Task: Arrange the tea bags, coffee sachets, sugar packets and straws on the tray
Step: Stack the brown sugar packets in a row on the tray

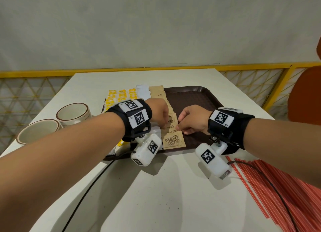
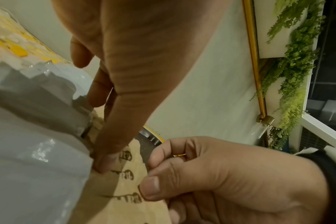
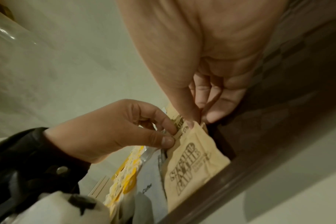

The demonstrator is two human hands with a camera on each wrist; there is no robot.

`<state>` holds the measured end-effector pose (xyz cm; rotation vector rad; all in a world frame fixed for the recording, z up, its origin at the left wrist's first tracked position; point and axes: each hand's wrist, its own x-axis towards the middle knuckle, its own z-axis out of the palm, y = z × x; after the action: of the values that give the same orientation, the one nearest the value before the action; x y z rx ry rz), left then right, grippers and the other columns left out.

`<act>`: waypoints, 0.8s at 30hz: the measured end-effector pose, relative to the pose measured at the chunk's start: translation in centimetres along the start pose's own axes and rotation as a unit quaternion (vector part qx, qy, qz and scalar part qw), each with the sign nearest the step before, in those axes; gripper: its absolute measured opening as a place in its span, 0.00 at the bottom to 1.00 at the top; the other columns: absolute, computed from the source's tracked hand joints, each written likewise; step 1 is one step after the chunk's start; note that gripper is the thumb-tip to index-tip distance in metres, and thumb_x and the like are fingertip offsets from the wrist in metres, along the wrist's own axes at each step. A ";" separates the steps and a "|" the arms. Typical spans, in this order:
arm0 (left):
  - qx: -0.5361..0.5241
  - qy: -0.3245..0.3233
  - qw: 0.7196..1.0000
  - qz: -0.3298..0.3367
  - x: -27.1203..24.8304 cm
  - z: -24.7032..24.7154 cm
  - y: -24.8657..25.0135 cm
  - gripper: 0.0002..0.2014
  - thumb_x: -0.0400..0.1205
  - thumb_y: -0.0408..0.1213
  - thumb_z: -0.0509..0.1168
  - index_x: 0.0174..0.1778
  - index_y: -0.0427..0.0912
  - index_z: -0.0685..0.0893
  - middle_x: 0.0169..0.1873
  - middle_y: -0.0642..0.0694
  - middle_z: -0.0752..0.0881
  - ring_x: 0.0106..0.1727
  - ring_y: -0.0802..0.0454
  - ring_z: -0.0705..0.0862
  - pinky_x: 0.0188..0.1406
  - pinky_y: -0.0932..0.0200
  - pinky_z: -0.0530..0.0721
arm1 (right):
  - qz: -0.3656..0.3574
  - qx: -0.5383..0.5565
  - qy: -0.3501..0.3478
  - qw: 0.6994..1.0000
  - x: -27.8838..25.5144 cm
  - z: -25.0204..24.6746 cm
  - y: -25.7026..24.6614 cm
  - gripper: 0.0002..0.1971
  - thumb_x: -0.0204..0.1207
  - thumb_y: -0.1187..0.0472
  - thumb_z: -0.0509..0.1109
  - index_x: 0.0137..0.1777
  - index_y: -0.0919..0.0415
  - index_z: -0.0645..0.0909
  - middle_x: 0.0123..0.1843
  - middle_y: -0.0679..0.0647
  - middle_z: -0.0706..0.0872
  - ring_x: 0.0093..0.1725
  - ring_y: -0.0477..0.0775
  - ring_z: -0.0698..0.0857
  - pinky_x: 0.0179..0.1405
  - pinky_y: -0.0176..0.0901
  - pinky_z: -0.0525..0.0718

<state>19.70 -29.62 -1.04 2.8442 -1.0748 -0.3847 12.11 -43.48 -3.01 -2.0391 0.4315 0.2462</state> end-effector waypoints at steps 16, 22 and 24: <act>-0.031 -0.002 0.999 -0.024 1.1 0.2 0.0 0.08 0.77 0.39 0.73 0.48 0.40 0.89 0.44 0.49 0.86 0.49 0.52 0.84 0.49 0.58 0.81 | -0.030 0.058 0.039 0.997 -0.1 0.1 0.2 0.14 0.68 0.78 0.76 0.44 0.64 0.76 0.37 0.62 0.84 0.38 0.60 0.87 0.44 0.49 0.89; -0.049 0.017 0.998 -0.029 0.6 -0.6 -0.2 0.08 0.77 0.38 0.73 0.48 0.39 0.88 0.46 0.47 0.87 0.50 0.50 0.84 0.48 0.58 0.81 | -0.032 0.021 0.078 0.996 -0.4 0.2 0.3 0.14 0.71 0.66 0.79 0.44 0.61 0.74 0.37 0.58 0.82 0.35 0.52 0.84 0.41 0.51 0.91; -0.055 0.036 0.997 -0.036 0.2 -1.2 -0.6 0.07 0.78 0.36 0.71 0.49 0.38 0.88 0.48 0.46 0.88 0.50 0.51 0.84 0.47 0.60 0.81 | -0.018 -0.003 0.051 0.999 -1.0 -0.1 0.2 0.15 0.72 0.60 0.79 0.42 0.60 0.73 0.38 0.58 0.82 0.33 0.50 0.82 0.35 0.46 0.89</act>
<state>20.56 -29.34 -0.01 2.7834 -0.9113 -0.3334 11.13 -43.51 -2.78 -2.0697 0.4564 0.1208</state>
